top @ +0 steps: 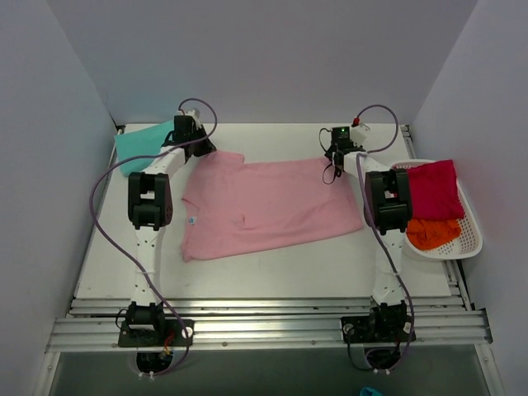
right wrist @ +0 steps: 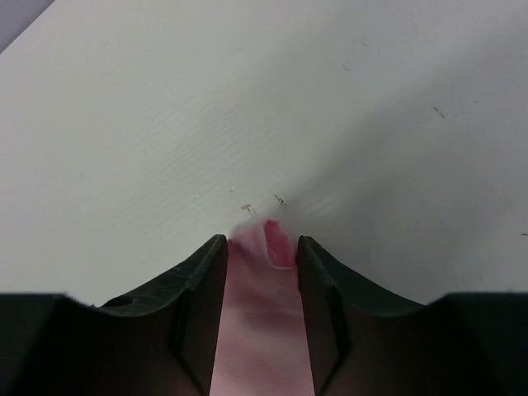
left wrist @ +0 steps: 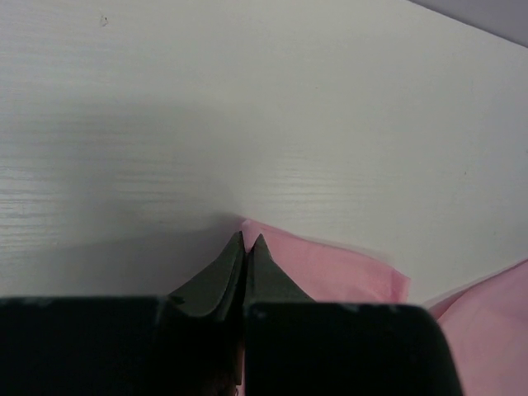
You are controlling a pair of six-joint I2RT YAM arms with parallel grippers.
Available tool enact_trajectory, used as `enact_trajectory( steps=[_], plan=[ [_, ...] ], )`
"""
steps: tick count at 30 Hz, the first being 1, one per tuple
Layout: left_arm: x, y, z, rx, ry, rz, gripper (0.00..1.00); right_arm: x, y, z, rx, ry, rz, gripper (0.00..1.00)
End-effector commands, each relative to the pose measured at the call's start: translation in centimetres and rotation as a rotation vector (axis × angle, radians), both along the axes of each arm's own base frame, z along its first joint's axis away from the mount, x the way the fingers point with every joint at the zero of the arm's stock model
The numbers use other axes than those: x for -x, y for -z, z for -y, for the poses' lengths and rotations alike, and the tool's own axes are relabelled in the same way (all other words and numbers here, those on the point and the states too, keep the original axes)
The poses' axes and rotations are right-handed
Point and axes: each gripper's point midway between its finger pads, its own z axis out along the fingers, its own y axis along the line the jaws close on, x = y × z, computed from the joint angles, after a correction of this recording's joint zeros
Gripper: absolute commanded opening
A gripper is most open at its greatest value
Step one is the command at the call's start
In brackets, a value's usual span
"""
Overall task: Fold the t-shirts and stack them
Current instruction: Fold the tshirt
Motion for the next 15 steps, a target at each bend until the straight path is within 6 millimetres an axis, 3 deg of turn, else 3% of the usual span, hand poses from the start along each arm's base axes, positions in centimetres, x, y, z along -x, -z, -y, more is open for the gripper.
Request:
enact_trajectory(
  steps=[1,5,7,11,15],
  plan=[
    [-0.7,-1.3,0.5,0.003,0.029,0.037,0.02,-0.3,1.1,-0.9,-0.017,-0.027,-0.018,0.34],
    [-0.7,-1.1,0.5,0.002,0.031,0.035,0.02,-0.4,1.5,-1.1,-0.025,-0.036,-0.021,0.07],
    [-0.6,-1.1,0.5,0.002,0.031,0.033,0.02,-0.6,1.5,-1.1,-0.026,-0.036,-0.019,0.00],
    [-0.7,-1.3,0.6,0.001,0.035,0.036,0.02,-0.6,1.4,-0.9,-0.024,-0.031,-0.016,0.00],
    [-0.9,-2.7,0.5,-0.011,0.035,0.053,0.02,-0.8,0.1,-0.6,-0.020,-0.025,0.003,0.00]
  ],
)
